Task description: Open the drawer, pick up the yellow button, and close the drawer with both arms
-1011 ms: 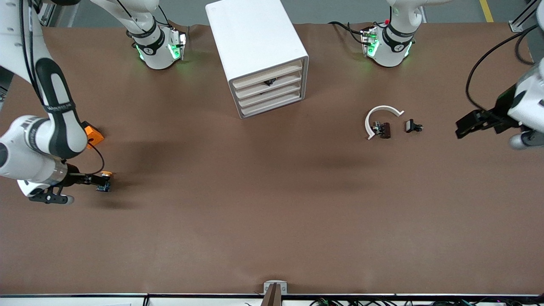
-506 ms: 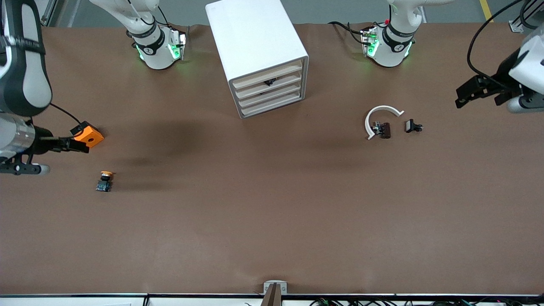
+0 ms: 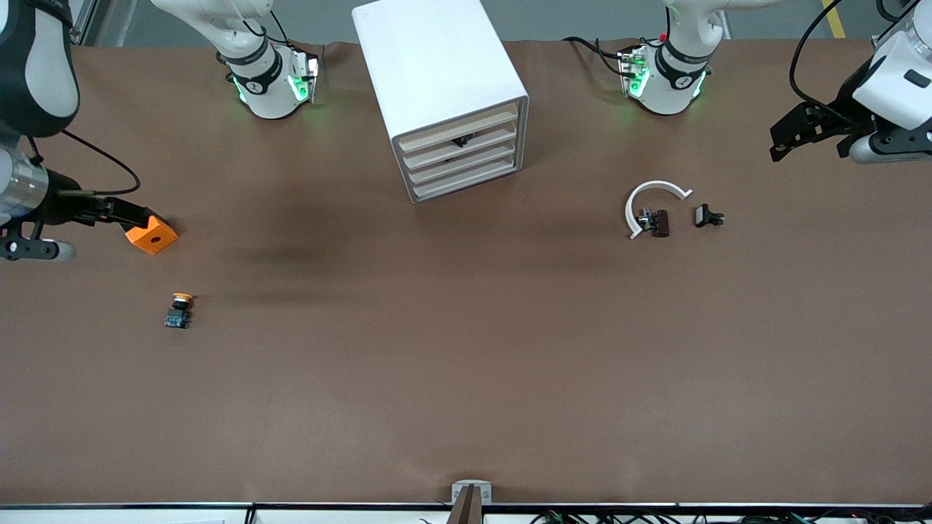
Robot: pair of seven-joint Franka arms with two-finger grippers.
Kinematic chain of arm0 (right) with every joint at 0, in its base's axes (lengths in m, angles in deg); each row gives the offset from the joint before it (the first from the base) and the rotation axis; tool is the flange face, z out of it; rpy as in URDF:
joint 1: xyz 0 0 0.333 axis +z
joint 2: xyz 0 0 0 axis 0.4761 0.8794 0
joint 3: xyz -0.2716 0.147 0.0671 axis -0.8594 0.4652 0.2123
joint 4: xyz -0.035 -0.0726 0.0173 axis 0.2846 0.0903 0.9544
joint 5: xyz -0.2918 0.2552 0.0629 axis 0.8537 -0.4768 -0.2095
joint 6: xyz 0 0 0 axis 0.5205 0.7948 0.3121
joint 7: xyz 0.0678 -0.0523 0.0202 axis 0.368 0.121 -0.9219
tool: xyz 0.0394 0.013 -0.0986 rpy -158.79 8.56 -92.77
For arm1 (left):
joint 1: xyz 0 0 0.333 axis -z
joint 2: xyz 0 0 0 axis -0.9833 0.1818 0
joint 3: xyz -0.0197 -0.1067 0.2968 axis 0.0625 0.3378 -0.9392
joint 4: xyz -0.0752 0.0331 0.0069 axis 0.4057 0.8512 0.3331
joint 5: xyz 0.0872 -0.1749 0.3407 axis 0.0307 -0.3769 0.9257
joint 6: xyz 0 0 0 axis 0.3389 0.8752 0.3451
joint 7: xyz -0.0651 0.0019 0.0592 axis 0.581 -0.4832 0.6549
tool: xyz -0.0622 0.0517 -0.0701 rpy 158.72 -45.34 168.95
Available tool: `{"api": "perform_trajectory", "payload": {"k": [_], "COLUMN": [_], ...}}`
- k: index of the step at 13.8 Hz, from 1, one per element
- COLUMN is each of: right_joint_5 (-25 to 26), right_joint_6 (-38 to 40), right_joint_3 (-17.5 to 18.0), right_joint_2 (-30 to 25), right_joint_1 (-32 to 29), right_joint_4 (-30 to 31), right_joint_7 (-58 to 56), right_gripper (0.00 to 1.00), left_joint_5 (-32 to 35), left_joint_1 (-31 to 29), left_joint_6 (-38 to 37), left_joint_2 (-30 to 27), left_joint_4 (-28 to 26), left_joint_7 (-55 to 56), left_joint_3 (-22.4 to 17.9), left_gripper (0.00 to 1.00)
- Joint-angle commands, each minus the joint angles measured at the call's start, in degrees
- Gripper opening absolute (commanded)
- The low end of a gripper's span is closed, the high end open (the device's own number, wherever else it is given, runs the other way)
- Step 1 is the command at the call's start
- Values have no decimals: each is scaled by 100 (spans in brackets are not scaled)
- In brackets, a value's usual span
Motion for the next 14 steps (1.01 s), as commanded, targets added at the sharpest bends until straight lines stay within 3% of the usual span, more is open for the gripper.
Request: {"api": "perform_trajectory", "payload": {"k": [1,3,9,14], "right_joint_5": [92,311,172,136], "right_joint_6": [357,560,499,824], "right_joint_3": [7,-11,-20,-28], "right_joint_2": [-201,-166,-131,-52], "right_joint_1": [28,81,90,55], "right_joint_4": [-290,-555,-749,-1581], "right_joint_7": [99,91,178,143], "right_gripper": [100,100,100,100], "left_joint_5": [-15,-6,-6,3], "left_joint_1": [14,-3,-65,-74], "left_joint_6": [-128,-137,-128,-128], "left_joint_2": [-79,-97,-141,-185], "left_joint_4": [16,8,-10,-71], "left_joint_7": [-90,-90,-99,-90], "left_joint_3": [-47,-64,-47,-29], "left_gripper": [100,100,100,100]}}
